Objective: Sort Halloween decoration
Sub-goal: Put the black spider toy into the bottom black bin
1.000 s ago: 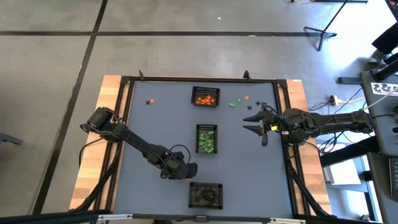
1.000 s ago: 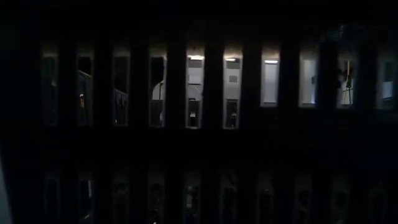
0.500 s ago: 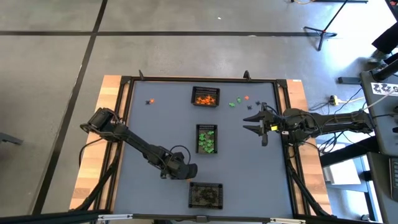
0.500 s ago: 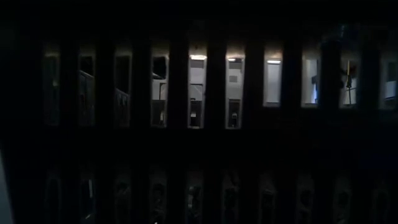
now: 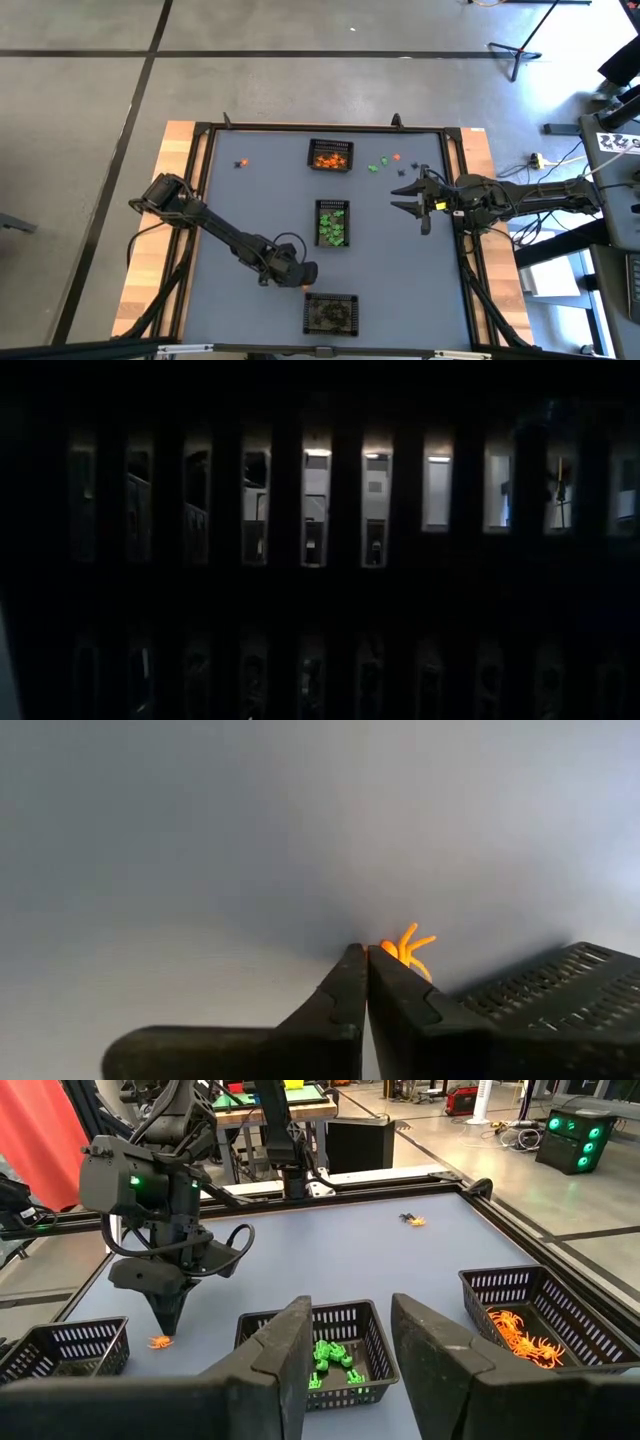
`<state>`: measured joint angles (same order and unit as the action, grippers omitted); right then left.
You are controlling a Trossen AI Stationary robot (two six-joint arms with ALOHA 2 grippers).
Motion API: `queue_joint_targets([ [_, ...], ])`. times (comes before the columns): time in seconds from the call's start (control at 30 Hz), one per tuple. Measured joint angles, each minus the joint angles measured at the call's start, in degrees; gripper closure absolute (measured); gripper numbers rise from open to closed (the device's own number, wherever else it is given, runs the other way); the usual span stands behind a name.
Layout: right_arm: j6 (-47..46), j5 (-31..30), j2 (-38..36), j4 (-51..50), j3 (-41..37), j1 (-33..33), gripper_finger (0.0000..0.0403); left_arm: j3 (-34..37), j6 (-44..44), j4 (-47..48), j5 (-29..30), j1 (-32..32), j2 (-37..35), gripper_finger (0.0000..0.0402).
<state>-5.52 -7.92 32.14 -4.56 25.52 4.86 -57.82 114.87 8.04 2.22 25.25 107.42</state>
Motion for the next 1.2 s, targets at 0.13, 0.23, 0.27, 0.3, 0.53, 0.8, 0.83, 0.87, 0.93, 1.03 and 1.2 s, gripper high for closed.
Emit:
queue_joint_targets([
  [0.13, 0.0, 0.0, 0.0, 0.0, 0.0, 0.0, 0.0265, 0.0, -1.5, 0.0, -0.4, -0.6, 0.0, 0.0401],
  [0.23, 0.0, 0.0, 0.0, 0.0, 0.0, 0.0, 0.0265, 0.0, -3.2, 0.1, -1.0, -1.3, -0.5, 0.0401],
  [0.27, 0.0, 0.0, 0.0, 0.0, 0.0, 0.0, 0.0265, 0.0, -4.1, -0.1, -1.5, -1.6, -0.9, 0.0401],
  [0.3, 0.0, 0.0, 0.0, 0.0, 0.0, 0.0, 0.0265, 0.0, -5.0, 0.0, -1.7, -1.9, -1.4, 0.0401],
  [0.53, 0.0, 0.0, 0.0, 0.0, 0.0, 0.0, 0.0265, 0.0, -12.8, 0.4, -1.1, -2.9, -5.4, 0.0401],
  [0.8, 0.0, 0.0, 0.0, 0.0, 0.0, 0.0, 0.0265, 0.0, -18.6, 2.7, 4.7, -3.8, -9.7, 0.0401],
  [0.83, 0.0, 0.0, 0.0, 0.0, 0.0, 0.0, 0.0265, 0.0, -19.6, 3.2, 5.2, -4.2, -10.3, 0.0401],
  [0.87, 0.0, 0.0, 0.0, 0.0, 0.0, 0.0, 0.0265, 0.0, -20.9, 3.6, 5.8, -4.6, -11.0, 0.0401],
  [0.93, 0.0, 0.0, 0.0, 0.0, 0.0, 0.0, 0.0265, 0.0, -24.0, 3.5, 6.5, -5.8, -11.7, 0.0401],
  [1.03, 0.0, 0.0, 0.0, 0.0, 0.0, 0.0, 0.0265, 0.0, -30.0, 3.5, 7.4, -8.1, -12.8, 0.0401],
  [1.2, 0.0, 0.0, 0.0, 0.0, 0.0, 0.0, 0.0265, 0.0, -36.8, 3.6, 4.2, -14.6, -13.1, 0.0401],
])
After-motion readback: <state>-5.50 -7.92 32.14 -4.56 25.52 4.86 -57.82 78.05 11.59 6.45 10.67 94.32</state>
